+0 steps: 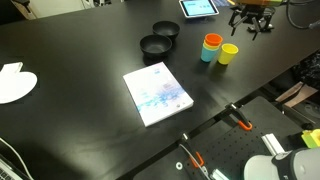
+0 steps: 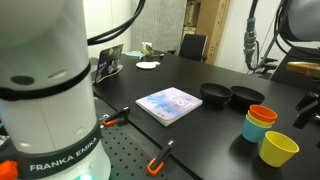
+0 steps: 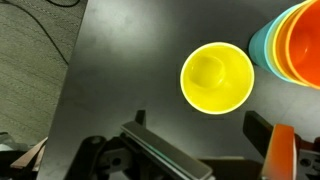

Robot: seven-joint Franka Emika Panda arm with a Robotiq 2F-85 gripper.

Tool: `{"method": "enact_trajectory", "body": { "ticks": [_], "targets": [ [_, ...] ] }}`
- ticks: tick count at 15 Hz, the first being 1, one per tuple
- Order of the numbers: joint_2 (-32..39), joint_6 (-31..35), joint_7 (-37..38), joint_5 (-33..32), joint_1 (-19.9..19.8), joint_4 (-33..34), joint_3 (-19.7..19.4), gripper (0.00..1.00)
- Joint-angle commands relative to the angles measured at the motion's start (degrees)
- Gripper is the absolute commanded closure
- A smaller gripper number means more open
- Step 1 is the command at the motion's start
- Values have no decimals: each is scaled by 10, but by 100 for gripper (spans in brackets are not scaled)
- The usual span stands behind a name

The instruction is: Stack the cups together

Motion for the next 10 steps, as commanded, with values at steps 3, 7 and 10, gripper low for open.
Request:
{"method": "enact_trajectory", "body": {
  "ticks": [3, 7, 10],
  "targets": [
    [-5, 23, -58, 41, -22, -30, 9, 0],
    [3, 20, -81, 45, -31, -41, 12, 0],
    [10, 53, -114, 56, -36, -52, 20, 0]
  ]
}}
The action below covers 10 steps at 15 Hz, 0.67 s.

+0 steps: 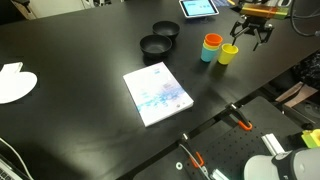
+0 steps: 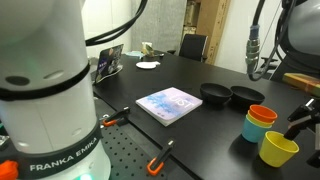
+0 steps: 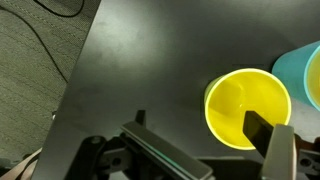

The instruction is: Stack the cups together

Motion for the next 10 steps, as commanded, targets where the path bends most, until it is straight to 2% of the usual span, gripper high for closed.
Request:
{"method": "enact_trajectory", "body": {
  "ticks": [1, 9, 10],
  "targets": [
    [3, 35, -49, 25, -13, -15, 16, 0],
    [30, 95, -85, 64, -21, -21, 34, 0],
    [34, 95, -83, 65, -21, -19, 34, 25]
  ]
}}
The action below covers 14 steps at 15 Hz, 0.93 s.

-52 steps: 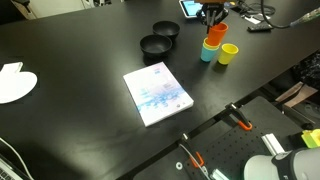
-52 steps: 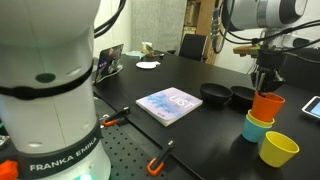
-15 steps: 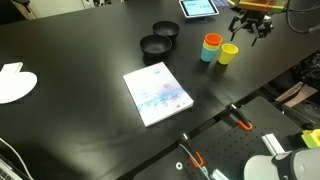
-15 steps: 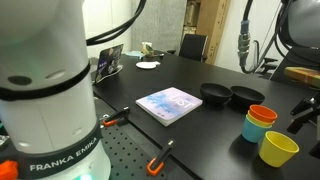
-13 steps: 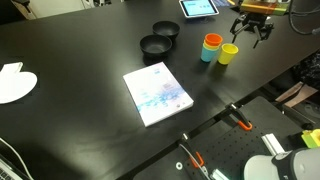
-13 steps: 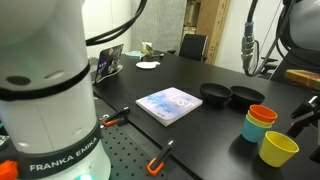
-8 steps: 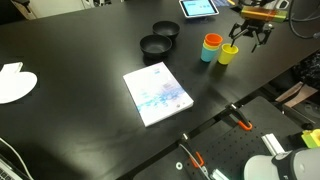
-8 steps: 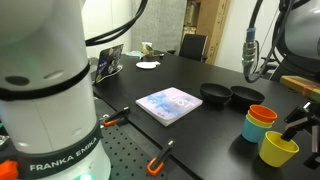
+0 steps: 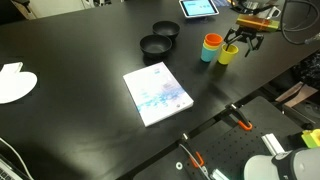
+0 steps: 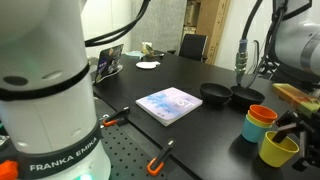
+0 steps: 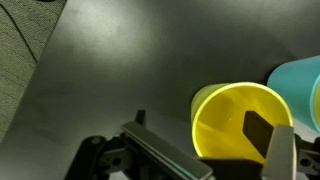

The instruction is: Stack the cups together

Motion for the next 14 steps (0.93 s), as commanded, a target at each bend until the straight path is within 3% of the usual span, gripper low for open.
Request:
{"method": "enact_trajectory", "body": {
  "ticks": [1, 10, 12, 14],
  "targets": [
    [9, 31, -10, 14, -9, 1, 7, 27],
    [24, 38, 28, 8, 0, 8, -3, 95],
    [24, 42, 47, 3, 6, 7, -9, 100],
    [25, 46, 84, -4, 17, 14, -22, 98]
  ]
}}
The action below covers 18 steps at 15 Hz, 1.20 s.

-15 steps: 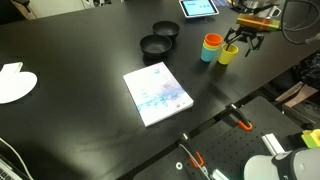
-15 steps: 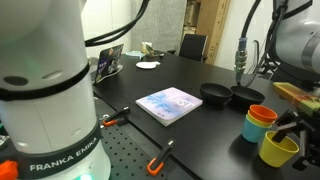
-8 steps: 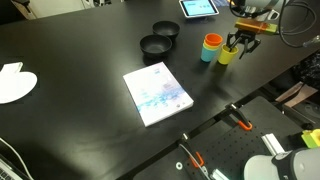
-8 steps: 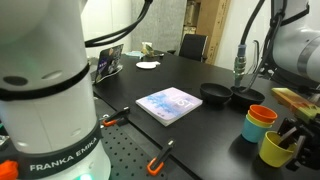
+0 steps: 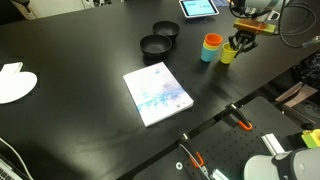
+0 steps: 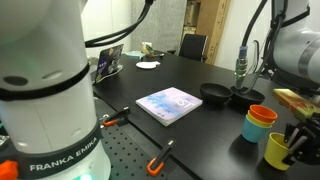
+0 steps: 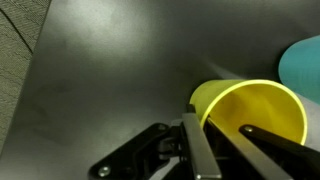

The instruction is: Stack the cups together

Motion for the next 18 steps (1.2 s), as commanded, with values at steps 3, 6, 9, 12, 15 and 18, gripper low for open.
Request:
{"method": "enact_trajectory", "body": {
  "ticks": [3, 6, 9, 12, 15, 18],
  "targets": [
    [-1, -9, 101, -23, 33, 21, -40, 98],
    [-26, -9, 163, -50, 61, 25, -70, 97],
    [-69, -28, 211, -91, 88, 27, -98, 98],
    [-132, -48, 241, -142, 107, 19, -109, 97],
    [-189, -105, 217, -164, 99, 15, -84, 97],
    [-221, -141, 181, -141, 91, 5, -48, 97]
  ]
}}
